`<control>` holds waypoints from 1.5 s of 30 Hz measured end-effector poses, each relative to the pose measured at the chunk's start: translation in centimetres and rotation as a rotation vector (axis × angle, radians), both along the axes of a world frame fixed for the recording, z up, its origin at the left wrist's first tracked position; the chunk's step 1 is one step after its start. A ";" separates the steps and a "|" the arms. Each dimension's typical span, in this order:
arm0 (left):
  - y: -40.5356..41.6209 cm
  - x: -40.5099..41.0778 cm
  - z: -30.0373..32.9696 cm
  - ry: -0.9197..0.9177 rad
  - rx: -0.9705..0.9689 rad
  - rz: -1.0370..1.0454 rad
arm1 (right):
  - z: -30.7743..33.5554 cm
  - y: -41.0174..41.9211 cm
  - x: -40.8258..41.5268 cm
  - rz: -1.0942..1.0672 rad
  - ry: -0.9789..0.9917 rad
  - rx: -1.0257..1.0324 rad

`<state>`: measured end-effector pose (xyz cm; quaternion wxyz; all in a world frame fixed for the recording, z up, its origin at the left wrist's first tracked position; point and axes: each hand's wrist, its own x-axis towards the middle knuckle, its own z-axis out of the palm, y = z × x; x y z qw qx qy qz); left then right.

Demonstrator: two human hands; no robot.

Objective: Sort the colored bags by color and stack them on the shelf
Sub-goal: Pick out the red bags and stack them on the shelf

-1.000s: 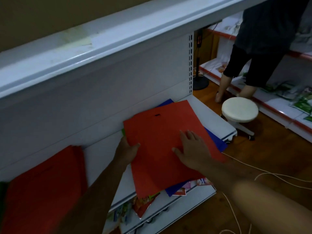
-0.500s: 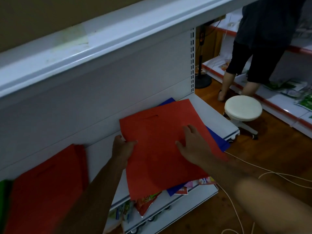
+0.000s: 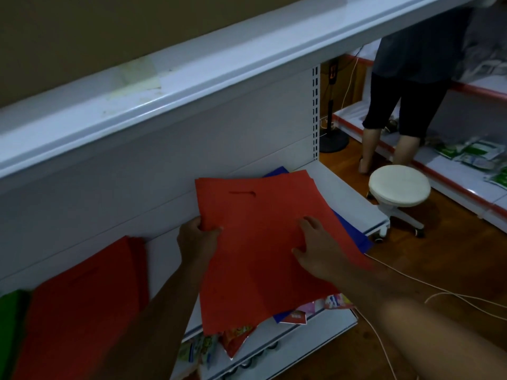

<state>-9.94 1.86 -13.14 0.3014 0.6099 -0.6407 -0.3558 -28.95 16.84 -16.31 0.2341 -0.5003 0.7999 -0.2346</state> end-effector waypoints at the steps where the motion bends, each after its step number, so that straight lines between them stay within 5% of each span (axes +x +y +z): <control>1: 0.0 0.1 0.0 -0.023 -0.006 0.003 | 0.1 0.0 0.1 0.018 -0.009 0.000; 4: -0.4 0.7 0.2 -0.043 0.045 0.005 | 0.2 0.0 0.3 0.068 -0.051 -0.017; 10: -0.3 1.6 3.0 0.288 0.319 -0.171 | 0.0 -0.5 0.2 -0.031 -0.106 -0.101; 16: -1.1 5.1 6.4 0.517 0.300 -0.087 | 2.3 -2.1 2.7 -0.073 -0.380 -0.322; 23: -3.3 15.0 8.3 0.364 0.135 0.046 | 5.5 -5.9 10.8 0.084 -0.236 -0.504; 30: -5.4 27.4 9.4 0.360 -0.038 0.147 | 7.4 -9.7 21.0 0.256 -0.109 -0.462; 34: -6.7 34.2 8.9 0.120 -0.199 0.128 | 7.7 -11.0 27.0 0.349 -0.139 -0.386; 45: -8.9 40.0 1.8 -0.253 0.019 -0.013 | 2.8 -14.3 34.4 0.422 -0.080 -0.101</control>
